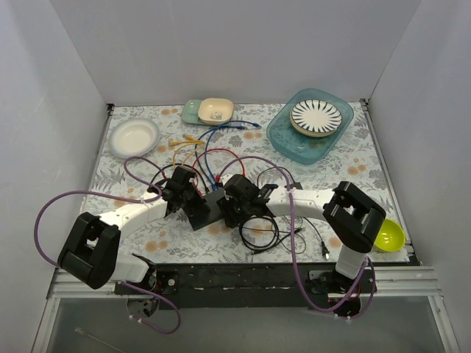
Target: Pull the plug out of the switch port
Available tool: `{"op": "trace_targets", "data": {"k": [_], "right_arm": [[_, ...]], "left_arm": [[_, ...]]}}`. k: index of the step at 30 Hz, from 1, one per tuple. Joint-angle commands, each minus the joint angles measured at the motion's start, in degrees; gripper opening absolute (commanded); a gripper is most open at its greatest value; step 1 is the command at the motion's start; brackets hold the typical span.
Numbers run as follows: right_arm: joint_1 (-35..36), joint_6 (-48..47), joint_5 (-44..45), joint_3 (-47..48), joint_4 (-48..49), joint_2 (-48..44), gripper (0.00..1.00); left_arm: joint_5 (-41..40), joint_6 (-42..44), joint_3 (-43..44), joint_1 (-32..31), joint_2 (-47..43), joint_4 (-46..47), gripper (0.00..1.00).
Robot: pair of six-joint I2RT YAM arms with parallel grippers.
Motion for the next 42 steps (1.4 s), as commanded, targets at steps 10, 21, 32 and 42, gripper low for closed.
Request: {"op": "trace_targets", "data": {"k": [10,21,32,42], "right_arm": [[0.32,6.00,7.52,1.29,7.90,1.93,0.42],[0.32,9.25,8.14,-0.91,10.54,2.80,0.09],[0.32,10.05,8.05,-3.63,9.84,1.49,0.01],[0.32,9.61,6.82,-2.57,7.20,1.40,0.01]], "left_arm": [[1.35,0.76,-2.93,0.19,-3.51,-2.82,0.00],[3.36,0.15,-5.48,0.19,-7.99,-3.53,0.00],[11.81,-4.60,-10.93,-2.44,-17.85,4.64,0.01],[7.94,-9.43,-15.23,-9.92,-13.37,9.04,0.00]]}}
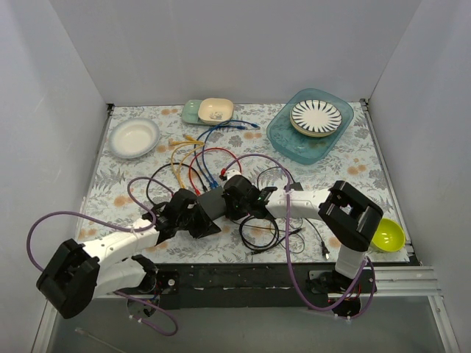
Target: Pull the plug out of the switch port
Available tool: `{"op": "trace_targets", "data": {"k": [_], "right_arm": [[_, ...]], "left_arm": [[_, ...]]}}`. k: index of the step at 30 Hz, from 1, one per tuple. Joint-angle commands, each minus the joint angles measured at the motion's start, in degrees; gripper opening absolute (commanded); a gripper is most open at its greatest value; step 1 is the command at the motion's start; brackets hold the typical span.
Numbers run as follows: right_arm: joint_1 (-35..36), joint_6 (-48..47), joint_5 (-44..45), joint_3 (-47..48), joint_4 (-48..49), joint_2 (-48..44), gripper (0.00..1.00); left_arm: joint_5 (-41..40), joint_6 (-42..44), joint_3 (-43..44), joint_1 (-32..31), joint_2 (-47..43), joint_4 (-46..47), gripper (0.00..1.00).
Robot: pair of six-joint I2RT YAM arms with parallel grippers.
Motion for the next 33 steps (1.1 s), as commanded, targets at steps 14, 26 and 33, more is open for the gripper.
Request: {"op": "trace_targets", "data": {"k": [14,26,33], "right_arm": [[0.17,0.67,-2.87,-4.71,-3.12,-3.45,0.01],[2.45,2.08,-4.63,-9.99,-2.59,-5.12,0.01],[4.47,2.08,-5.60,-11.40,-2.86,-6.00,0.01]], "left_arm": [[-12.09,-7.07,-0.43,-0.98,12.11,4.42,0.00],[-17.98,-15.50,-3.07,-1.68,13.78,9.43,0.00],[-18.60,-17.88,-3.42,-2.21,14.14,10.66,0.00]]}}
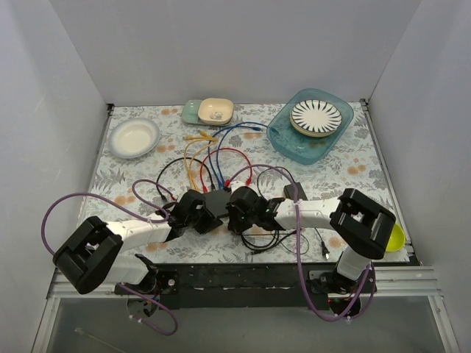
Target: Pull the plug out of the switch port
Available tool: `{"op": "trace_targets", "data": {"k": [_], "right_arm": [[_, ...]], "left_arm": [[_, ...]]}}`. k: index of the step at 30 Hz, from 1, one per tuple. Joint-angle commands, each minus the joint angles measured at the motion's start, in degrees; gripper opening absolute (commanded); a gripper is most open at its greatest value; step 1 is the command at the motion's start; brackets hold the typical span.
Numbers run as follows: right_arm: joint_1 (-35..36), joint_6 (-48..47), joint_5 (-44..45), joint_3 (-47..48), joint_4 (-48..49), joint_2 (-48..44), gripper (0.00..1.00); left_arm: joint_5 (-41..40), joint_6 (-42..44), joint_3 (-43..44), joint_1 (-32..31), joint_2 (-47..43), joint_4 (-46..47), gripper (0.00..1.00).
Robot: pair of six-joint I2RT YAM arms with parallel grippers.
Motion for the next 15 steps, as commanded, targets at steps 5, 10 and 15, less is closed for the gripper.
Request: {"op": "trace_targets", "data": {"k": [5,10,15], "right_arm": [[2.71,0.46,-1.23,-3.45,-7.73,-1.61,0.01],[2.19,-0.77,10.43,-0.55,-19.38,-10.12,0.01],[-7.71,-2.95,14.78,-1.24,-25.49,-20.41,0.01]], "left_arm": [[-6.99,-8.51,-1.65,0.15,0.65,-2.52,0.00],[-9.09,-5.89,-0.77,0.15,-5.49,-7.68,0.00],[-12.44,-2.01,1.86,0.06,-15.16,-15.78,0.00]]}}
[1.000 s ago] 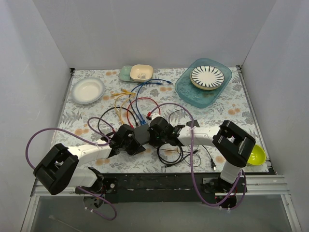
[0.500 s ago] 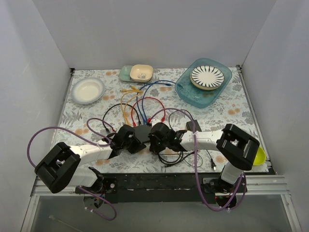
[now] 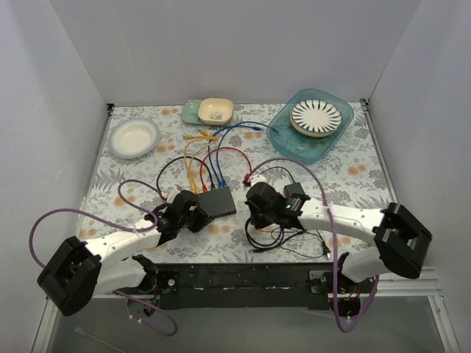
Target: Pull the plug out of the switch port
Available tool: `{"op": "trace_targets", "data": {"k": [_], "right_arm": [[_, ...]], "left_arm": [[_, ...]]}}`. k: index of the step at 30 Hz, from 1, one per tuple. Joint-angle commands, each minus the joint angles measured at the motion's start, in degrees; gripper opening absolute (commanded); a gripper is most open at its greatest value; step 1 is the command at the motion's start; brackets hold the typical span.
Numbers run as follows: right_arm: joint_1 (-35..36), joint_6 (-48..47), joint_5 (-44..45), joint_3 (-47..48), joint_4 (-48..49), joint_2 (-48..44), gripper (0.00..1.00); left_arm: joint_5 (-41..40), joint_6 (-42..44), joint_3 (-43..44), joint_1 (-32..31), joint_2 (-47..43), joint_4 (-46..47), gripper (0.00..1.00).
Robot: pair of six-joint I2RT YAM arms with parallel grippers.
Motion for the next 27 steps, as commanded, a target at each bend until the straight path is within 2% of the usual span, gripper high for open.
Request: {"op": "trace_targets", "data": {"k": [1,7,12,14,15,16,19,23,27], "right_arm": [[-9.73,-3.07,7.43,-0.15,-7.74,-8.83,0.01],[-23.09,-7.91,6.82,1.06,-7.48,-10.61,0.01],[-32.84,-8.35,4.89,2.91,-6.51,-4.37,0.01],[-34.09,-9.14,2.87,5.19,-6.51,-2.00,0.05],[-33.92,-9.40,2.69,5.90,-6.42,-2.16,0.13],[-33.40,-9.67,1.56,6.17,-4.94,-2.77,0.33],[-29.89,-9.58,1.72,7.66,-3.17,-6.37,0.54],[-22.60,-8.44,4.18,11.09,-6.15,-6.73,0.58],[-13.64,-5.46,3.13,8.03,-4.06,-6.21,0.57]], "left_arm": [[-6.23,-1.46,2.24,0.04,-9.85,-10.40,0.00],[-7.47,0.39,3.73,-0.05,-15.94,-16.83,0.04],[-8.08,-1.10,4.17,-0.05,-18.14,-21.14,0.10],[-8.00,-1.63,4.26,-0.05,-18.93,-22.72,0.17],[-8.00,-1.81,4.35,-0.05,-19.63,-23.25,0.20],[-8.00,-1.81,4.61,-0.05,-20.07,-24.30,0.23],[-8.43,-1.46,5.84,-0.05,-21.92,-26.41,0.27],[-9.75,-2.07,7.25,-0.05,-23.94,-29.58,0.32],[-10.28,-2.77,7.43,-0.05,-25.26,-31.25,0.33]]}}
